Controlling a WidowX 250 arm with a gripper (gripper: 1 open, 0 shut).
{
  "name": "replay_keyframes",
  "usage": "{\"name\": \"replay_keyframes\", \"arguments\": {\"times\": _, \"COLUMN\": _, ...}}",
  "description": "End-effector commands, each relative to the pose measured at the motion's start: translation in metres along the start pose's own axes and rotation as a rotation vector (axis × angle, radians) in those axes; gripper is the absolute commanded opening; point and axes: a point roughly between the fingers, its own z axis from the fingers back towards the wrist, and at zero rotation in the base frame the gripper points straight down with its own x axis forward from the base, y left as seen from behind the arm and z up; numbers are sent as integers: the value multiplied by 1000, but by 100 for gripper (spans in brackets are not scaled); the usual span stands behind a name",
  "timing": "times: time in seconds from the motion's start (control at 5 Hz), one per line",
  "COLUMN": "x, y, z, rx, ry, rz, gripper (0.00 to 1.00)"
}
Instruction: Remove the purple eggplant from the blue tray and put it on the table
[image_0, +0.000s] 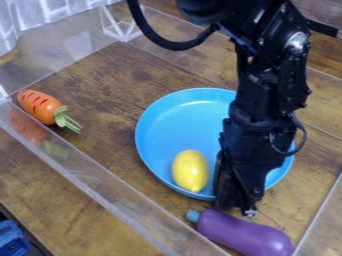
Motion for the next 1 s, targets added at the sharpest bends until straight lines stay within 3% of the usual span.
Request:
{"name": "replay_keyframes", "arguments": {"times": 0.0, "x": 5, "y": -5, "z": 18, "rx": 10, "ry": -66, "rz": -79, "gripper": 0}}
{"name": "replay_keyframes", "arguments": {"times": 0.2, "x": 5, "y": -11, "z": 17, "rx": -8, "ry": -79, "rz": -134, "gripper": 0}}
{"name": "replay_keyframes", "arguments": {"times": 0.6, "x": 4, "y": -6, "z": 6, "rx": -33, "ry": -110, "rz": -169, "gripper": 0}}
{"name": "replay_keyframes", "arguments": {"times": 0.8, "x": 4, "y": -10, "z": -5, "rx": -41, "ry": -126, "rz": -147, "gripper": 0}}
